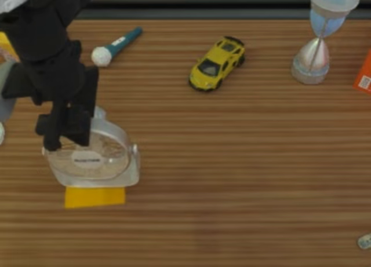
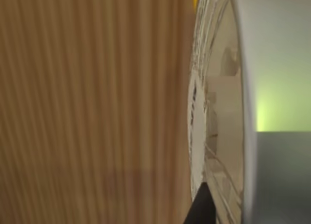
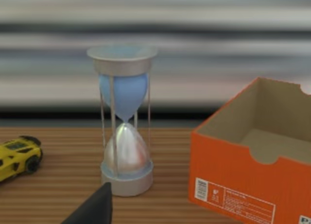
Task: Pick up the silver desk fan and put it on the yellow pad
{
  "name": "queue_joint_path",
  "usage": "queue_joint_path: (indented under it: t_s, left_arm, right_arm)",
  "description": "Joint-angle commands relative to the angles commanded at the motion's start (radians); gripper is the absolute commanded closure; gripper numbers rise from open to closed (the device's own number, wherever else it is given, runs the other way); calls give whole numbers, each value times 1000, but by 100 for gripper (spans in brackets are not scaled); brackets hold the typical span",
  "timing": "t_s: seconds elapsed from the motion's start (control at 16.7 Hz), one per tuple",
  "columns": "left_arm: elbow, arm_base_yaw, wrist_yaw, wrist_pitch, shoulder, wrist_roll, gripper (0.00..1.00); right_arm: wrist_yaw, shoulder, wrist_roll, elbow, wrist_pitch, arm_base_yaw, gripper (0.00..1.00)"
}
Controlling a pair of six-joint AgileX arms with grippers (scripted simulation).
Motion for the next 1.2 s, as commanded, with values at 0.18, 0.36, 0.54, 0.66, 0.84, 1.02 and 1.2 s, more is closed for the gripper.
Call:
queue_joint_path:
  t_s: [0.18,0.36,0.54,0.66,0.84,1.02,1.2]
  left_arm:
    - [-67,3,1,75,6,-4,100]
    - [-107,3,1,118,10,-5,100]
    - [-107,3,1,118,10,-5,100]
    - [-107,3,1,118,10,-5,85]
    - [-107,3,1,118,10,-5,62]
    - [-107,3,1,118,10,-5,40]
    - [-107,3,1,118,10,-5,17]
  right_arm:
    - [0,0,0,0,0,0,0]
    - [0,0,0,0,0,0,0]
    - [0,0,0,0,0,0,0]
    - [0,0,0,0,0,0,0]
    - [0,0,0,0,0,0,0]
    - [0,0,0,0,0,0,0]
    - [0,0,0,0,0,0,0]
